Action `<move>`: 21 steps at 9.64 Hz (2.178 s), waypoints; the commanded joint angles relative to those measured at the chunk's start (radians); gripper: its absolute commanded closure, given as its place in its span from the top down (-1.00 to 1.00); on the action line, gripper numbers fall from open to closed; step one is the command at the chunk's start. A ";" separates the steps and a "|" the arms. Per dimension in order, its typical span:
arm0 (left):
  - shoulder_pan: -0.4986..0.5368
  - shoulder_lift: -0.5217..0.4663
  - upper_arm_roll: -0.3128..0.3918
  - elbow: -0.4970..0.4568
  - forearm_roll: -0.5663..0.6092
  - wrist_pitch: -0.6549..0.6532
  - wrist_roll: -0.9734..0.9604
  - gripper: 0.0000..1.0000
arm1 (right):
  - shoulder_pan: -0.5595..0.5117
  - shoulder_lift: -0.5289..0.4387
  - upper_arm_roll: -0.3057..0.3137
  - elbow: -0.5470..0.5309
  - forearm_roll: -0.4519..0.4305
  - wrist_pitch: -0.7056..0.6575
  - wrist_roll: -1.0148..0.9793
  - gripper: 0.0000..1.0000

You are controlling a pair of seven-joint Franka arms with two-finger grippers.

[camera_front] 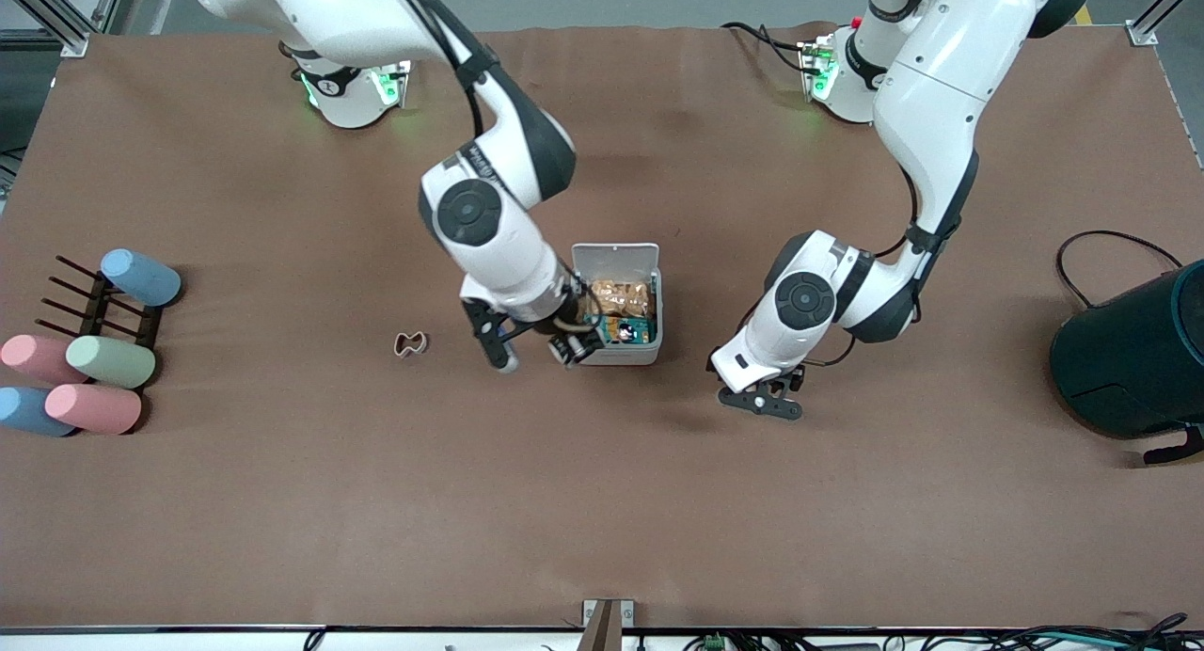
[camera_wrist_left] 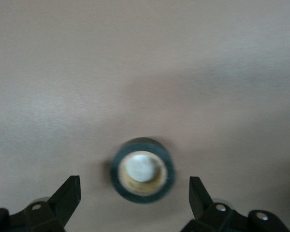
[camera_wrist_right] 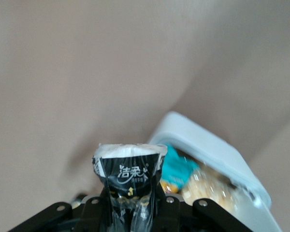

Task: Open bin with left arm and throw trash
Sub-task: 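Carry the pack over the bin while the left gripper reaches the tape, then drop the pack in with the right gripper while the left gripper grasps the tape, then grasp the white clip with the right gripper while the left gripper drops the tape in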

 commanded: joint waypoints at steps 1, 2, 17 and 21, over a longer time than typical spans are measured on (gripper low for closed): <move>0.010 0.003 -0.003 -0.030 0.024 0.052 0.007 0.98 | 0.039 0.008 -0.011 0.018 0.001 -0.080 0.011 -0.84; 0.010 0.003 -0.003 -0.030 0.022 0.061 0.004 0.97 | 0.044 0.008 -0.011 0.016 -0.001 -0.133 0.013 -0.86; -0.010 -0.132 -0.155 0.091 -0.030 -0.210 -0.183 -1.00 | -0.080 -0.053 -0.011 0.015 -0.009 -0.277 -0.010 1.00; -0.096 -0.118 -0.186 0.135 -0.031 -0.210 -0.365 -1.00 | -0.259 -0.064 -0.020 -0.085 -0.042 -0.342 -0.251 1.00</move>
